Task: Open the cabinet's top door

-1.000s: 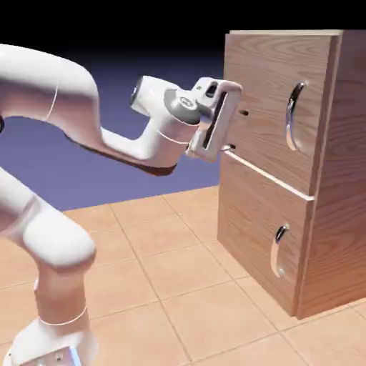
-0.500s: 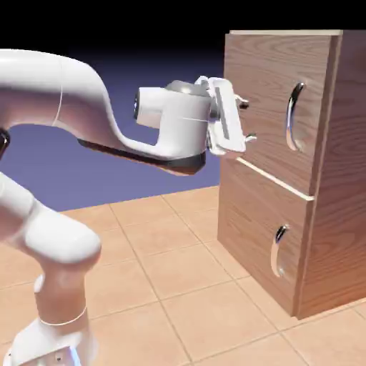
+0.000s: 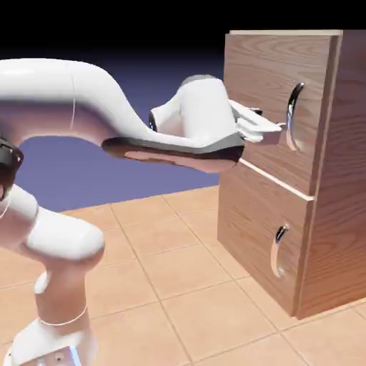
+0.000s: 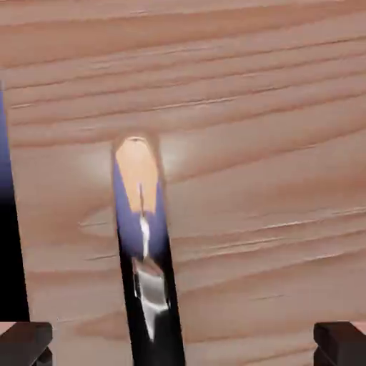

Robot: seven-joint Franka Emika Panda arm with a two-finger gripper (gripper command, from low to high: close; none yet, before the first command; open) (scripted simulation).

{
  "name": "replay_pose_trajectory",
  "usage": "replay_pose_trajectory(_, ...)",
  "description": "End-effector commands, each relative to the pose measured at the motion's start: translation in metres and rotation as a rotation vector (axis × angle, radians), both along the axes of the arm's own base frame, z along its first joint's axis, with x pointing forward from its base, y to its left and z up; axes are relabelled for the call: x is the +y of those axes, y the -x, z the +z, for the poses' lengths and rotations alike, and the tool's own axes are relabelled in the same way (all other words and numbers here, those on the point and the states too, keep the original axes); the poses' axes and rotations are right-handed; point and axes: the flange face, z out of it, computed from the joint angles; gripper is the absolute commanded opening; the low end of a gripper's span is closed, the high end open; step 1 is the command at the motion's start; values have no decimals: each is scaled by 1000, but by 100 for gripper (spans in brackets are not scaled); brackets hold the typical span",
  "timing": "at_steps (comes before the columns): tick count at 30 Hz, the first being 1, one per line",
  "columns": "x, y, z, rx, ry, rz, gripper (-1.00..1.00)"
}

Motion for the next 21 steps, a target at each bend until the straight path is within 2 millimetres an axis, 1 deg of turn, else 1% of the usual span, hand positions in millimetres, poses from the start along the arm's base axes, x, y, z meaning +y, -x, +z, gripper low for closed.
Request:
replay_pose_trajectory(1,0,0,0,0,0,0,0)
replay_pose_trajectory(6,2,-50,0,0,0,0,0)
replay_pose_trajectory(7,2,-50,0,0,0,0,-100)
replay_pose_trajectory(8,2,-50,0,0,0,0,-100)
replay_pose_trajectory(21,17,-11,0,0,0,-102,-100)
